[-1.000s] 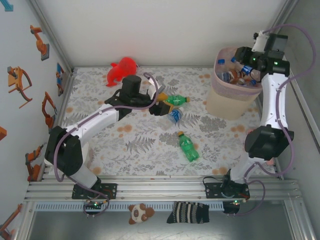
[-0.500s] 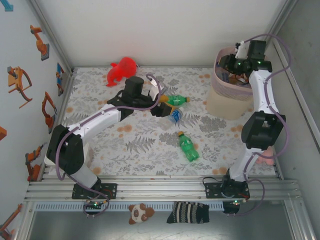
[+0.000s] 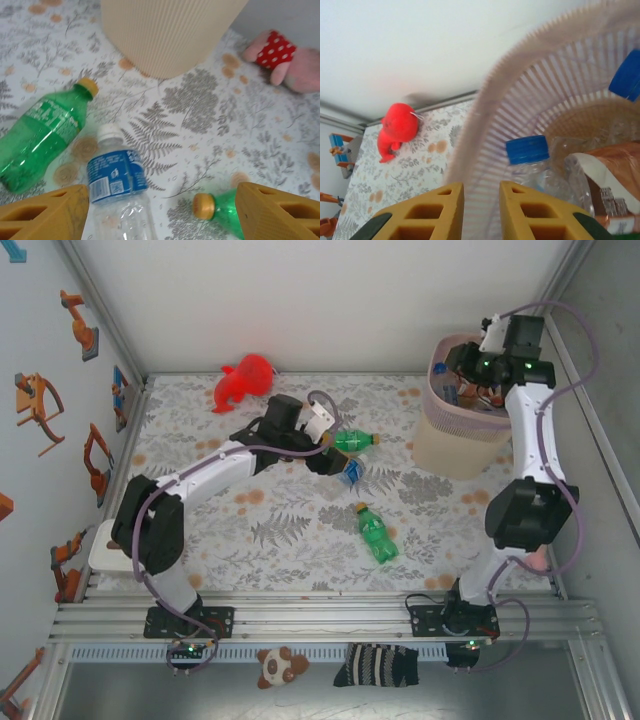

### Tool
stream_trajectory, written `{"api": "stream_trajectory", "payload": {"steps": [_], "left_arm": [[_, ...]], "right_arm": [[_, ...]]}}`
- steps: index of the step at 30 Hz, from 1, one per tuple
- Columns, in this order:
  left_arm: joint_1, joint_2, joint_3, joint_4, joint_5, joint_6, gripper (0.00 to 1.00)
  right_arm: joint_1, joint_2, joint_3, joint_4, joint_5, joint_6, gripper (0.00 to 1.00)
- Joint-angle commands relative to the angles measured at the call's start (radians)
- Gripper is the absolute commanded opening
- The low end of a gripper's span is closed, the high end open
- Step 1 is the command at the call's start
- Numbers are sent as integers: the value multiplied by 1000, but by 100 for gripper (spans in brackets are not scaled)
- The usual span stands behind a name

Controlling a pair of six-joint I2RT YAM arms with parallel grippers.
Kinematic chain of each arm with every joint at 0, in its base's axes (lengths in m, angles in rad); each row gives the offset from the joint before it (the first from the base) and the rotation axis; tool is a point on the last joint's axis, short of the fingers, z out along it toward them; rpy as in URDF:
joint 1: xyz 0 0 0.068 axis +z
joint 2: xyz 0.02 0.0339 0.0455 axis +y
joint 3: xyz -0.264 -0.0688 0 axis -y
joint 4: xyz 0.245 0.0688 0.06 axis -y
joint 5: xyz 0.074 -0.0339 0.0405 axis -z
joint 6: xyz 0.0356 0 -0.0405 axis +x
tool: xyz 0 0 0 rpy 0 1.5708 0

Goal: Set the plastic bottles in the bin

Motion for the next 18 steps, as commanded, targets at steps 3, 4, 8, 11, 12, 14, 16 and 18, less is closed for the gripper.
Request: {"api": "stream_trajectory", "payload": {"steps": [3, 4, 8, 11, 12, 14, 16, 18], "left_arm": [[-14, 82, 85, -142, -115, 52, 79], [-17, 101, 102, -162, -129, 55, 80], [-30, 175, 172, -244, -161, 59, 82], [-50, 218, 210, -303, -202, 57, 83], [-60, 231, 215, -317, -218, 57, 84], [-76, 255, 224, -344, -251, 56, 85], [-91, 279, 235, -372, -280, 56, 85], [-101, 307, 248, -402, -307, 52, 85]], "right_arm": [[0, -149, -27, -9, 22, 9, 25], [1, -168, -39, -11, 26, 7, 25], [0, -235, -90, -15, 38, -1, 25], [1, -274, -124, -27, 44, -7, 26], [1, -285, -134, -31, 47, -12, 26], [1, -301, -147, -37, 49, -14, 26], [0, -319, -163, -40, 48, -14, 27], [0, -331, -172, -43, 48, -15, 27]]}}
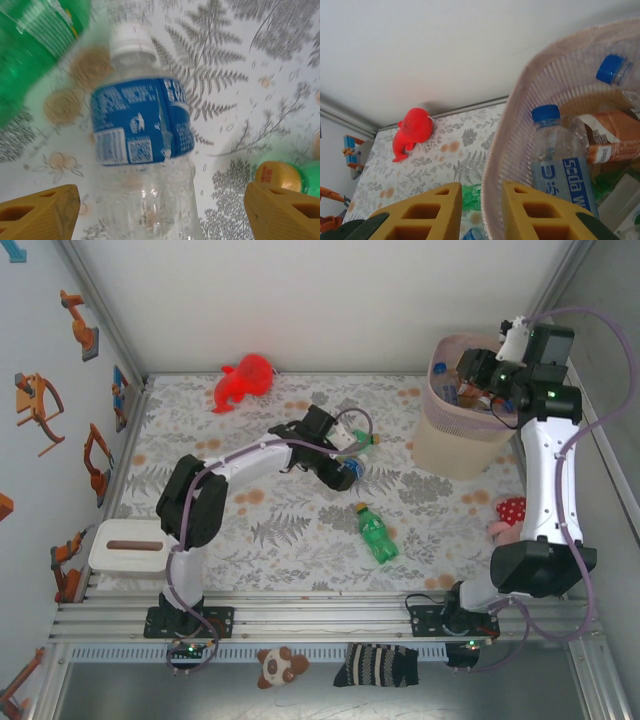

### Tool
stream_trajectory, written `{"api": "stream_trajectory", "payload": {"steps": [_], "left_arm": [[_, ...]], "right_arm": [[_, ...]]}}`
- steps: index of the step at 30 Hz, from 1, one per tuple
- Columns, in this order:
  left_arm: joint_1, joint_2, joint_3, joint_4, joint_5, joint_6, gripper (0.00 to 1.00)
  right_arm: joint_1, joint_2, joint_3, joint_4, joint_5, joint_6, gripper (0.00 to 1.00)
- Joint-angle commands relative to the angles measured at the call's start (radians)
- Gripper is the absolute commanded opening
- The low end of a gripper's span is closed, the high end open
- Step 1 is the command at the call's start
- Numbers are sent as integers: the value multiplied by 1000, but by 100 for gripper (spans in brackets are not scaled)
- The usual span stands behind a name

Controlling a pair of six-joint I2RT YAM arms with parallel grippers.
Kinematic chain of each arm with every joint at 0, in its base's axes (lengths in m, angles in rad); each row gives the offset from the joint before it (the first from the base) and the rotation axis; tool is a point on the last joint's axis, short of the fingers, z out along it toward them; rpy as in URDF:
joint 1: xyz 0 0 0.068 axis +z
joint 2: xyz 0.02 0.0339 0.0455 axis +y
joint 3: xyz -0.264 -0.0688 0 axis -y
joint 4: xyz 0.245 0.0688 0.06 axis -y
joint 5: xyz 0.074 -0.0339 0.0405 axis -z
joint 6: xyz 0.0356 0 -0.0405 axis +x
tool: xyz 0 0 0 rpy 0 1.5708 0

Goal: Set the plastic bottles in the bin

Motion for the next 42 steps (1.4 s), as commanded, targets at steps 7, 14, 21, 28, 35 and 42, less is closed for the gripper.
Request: {"api": "stream_trajectory", "payload": {"steps": [7, 14, 21, 28, 35, 42], "left_arm": [[-29, 92, 43, -130, -88, 11, 83], [-30, 115, 48, -133, -94, 11, 75], [-31, 105, 46, -140, -103, 13, 64], [-30, 45, 35, -138, -107, 6, 61], [-29, -59, 15, -91, -68, -11, 60], [-18, -210, -46, 54, 80, -37, 60]], "right_arm": [[1, -64, -43, -15, 9, -16, 27], [1, -72, -48, -14, 6, -16, 27], [1, -90, -47, -12, 10, -14, 27], [0, -122, -71, 16, -20, 16, 27], [3, -182, -150, 107, -96, 71, 27], [27, -243, -243, 250, -187, 135, 34]]}}
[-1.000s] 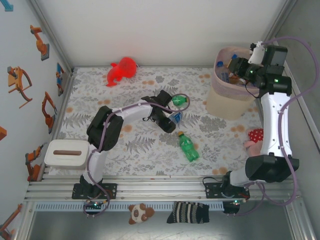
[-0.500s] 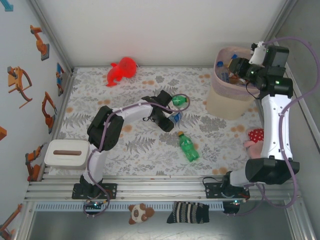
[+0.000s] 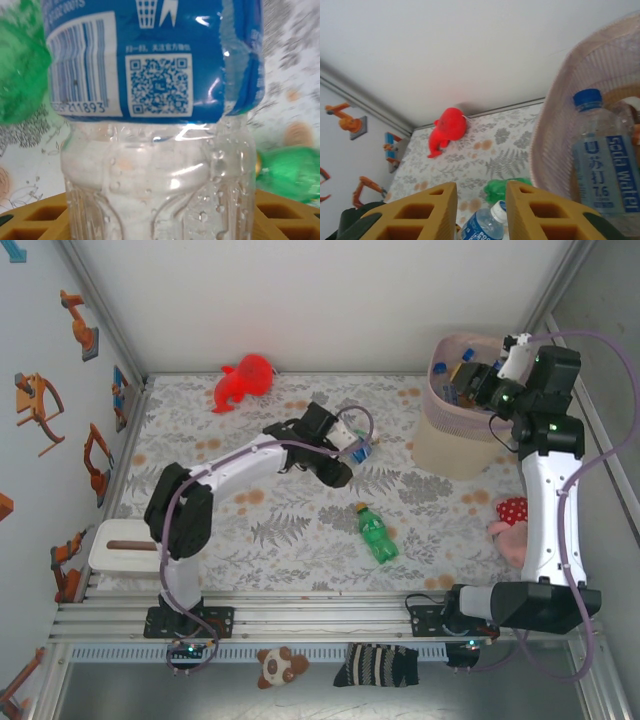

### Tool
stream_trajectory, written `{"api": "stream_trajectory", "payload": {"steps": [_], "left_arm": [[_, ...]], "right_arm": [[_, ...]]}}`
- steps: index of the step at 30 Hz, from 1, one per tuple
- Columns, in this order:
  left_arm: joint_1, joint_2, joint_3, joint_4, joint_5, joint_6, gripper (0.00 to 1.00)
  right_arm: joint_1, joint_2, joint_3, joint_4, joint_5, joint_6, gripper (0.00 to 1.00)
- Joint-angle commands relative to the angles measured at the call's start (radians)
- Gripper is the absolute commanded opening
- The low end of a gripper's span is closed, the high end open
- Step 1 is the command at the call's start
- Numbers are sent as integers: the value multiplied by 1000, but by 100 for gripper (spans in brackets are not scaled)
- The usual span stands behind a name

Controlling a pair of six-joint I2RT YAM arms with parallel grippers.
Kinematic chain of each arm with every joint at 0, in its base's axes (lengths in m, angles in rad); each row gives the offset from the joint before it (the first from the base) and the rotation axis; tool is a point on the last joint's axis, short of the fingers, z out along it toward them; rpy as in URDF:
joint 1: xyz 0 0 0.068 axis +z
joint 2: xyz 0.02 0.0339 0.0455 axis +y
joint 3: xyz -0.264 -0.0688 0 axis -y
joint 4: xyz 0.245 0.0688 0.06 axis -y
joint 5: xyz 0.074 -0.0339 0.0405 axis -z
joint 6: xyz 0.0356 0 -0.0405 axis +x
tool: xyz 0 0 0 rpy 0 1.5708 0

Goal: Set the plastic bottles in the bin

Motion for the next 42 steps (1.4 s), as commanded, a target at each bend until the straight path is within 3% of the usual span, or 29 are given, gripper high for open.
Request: {"api": "stream_trajectory", "payload": {"steps": [1, 10, 15, 21, 42], "left_arm": [[10, -100, -44, 120, 139, -26, 60], [18, -279, -151, 444, 440, -126, 60], [18, -319, -178, 574, 529, -196, 60], [18, -330, -177, 631, 552, -238, 61], [22, -330, -187, 670, 542, -275, 65]], "right_arm": [[27, -40, -40, 127, -82, 49, 36], [148, -34, -63, 212, -146, 42, 56], [212, -20, -56, 235, -156, 47, 57], [271, -8, -71, 274, -187, 76, 57], [313, -10, -73, 307, -147, 120, 27]]}}
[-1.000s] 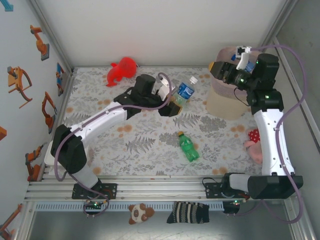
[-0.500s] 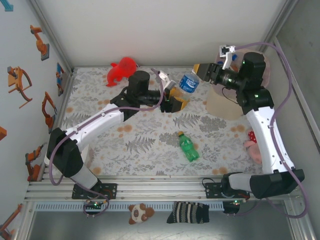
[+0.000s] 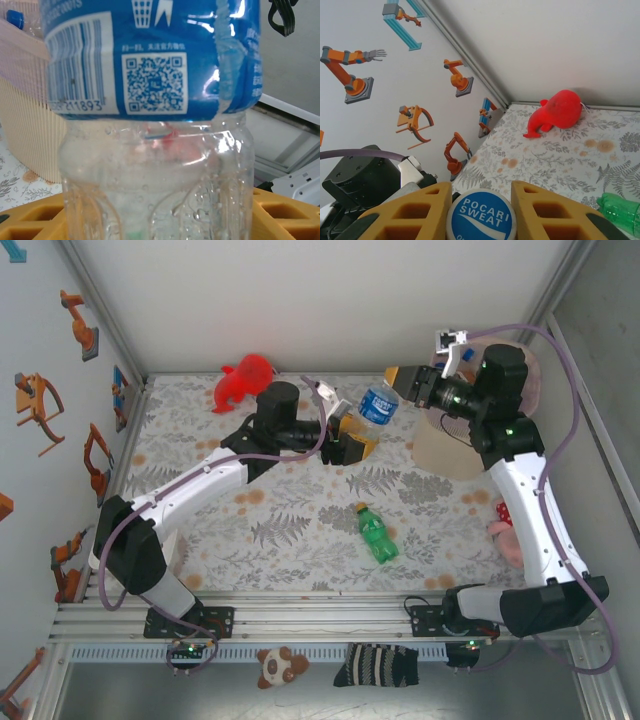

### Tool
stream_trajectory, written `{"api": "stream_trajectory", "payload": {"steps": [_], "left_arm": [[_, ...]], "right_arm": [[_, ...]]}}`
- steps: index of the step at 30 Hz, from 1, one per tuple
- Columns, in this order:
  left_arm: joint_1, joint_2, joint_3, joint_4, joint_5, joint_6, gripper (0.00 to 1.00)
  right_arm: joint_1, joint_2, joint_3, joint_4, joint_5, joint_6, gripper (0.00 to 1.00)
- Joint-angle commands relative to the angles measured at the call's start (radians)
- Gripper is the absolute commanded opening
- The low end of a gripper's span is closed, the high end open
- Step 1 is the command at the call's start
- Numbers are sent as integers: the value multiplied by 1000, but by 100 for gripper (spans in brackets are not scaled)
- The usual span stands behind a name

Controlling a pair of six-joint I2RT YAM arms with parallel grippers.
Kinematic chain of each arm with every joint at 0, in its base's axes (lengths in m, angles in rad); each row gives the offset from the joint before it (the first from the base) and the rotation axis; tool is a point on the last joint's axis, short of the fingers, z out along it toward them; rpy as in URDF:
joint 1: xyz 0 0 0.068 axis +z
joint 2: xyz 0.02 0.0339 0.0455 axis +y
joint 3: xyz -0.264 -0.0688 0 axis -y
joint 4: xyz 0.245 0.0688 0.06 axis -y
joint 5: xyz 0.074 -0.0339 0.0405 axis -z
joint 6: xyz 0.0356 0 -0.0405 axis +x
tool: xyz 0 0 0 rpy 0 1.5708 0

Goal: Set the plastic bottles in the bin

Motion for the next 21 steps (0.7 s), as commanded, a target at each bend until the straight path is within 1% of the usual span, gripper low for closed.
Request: {"api": "stream_trajectory", "payload": {"steps": [1, 5, 8, 14, 17, 21], "left_arm": [[7, -32, -15, 66, 20, -20, 66], [14, -40, -26, 91, 17, -37, 71], [22, -48, -34, 97, 14, -47, 76], [38, -77, -72, 108, 1, -50, 78], [48, -91, -87, 109, -2, -51, 79], [59, -104, -103, 113, -1, -50, 79]], "right_arm": [[7, -10, 6, 17, 18, 7, 26], [7, -21, 17, 8, 46, 1, 24], [8, -34, 42, -52, 110, -58, 22], [6, -17, 179, -272, 313, -274, 21], [2, 5, 260, -364, 457, -390, 21], [-13, 51, 377, -442, 630, -553, 21]]}}
